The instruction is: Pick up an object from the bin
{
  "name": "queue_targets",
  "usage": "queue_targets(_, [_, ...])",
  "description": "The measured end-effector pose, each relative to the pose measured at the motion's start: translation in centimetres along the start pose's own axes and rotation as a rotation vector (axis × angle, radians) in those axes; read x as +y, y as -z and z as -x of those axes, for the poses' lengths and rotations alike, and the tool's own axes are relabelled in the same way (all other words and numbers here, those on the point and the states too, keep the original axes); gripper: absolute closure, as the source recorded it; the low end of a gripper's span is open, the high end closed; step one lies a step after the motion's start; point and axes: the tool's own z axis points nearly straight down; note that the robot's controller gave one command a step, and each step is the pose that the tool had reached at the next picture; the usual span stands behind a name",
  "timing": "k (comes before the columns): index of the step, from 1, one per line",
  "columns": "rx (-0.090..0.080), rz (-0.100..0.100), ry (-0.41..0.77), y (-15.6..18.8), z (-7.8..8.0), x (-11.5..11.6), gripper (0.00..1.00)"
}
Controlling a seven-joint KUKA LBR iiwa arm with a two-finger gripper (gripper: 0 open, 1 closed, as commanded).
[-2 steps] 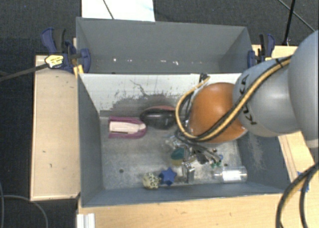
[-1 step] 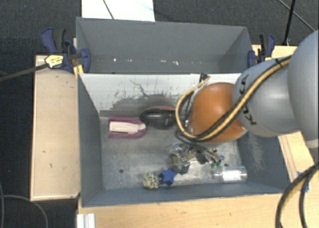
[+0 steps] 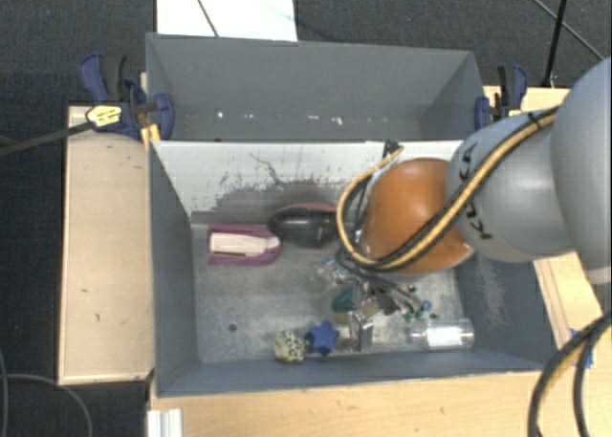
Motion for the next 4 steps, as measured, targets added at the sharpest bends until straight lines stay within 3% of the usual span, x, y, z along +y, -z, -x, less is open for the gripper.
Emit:
queue_targets(1, [-0.009, -0.004, 0.310, 0.17, -2.12, 0.25, 0.00])
queue_targets(2, [-0.002, -0.001, 0.306, 0.01, -2.37, 0.32, 1.00])
queue_targets(3, [-0.009, -0.003, 0.303, 0.14, -2.12, 0.27, 0.00])
queue_targets(4, [-0.002, -0.001, 0.301, 0.01, -2.36, 0.33, 1.00])
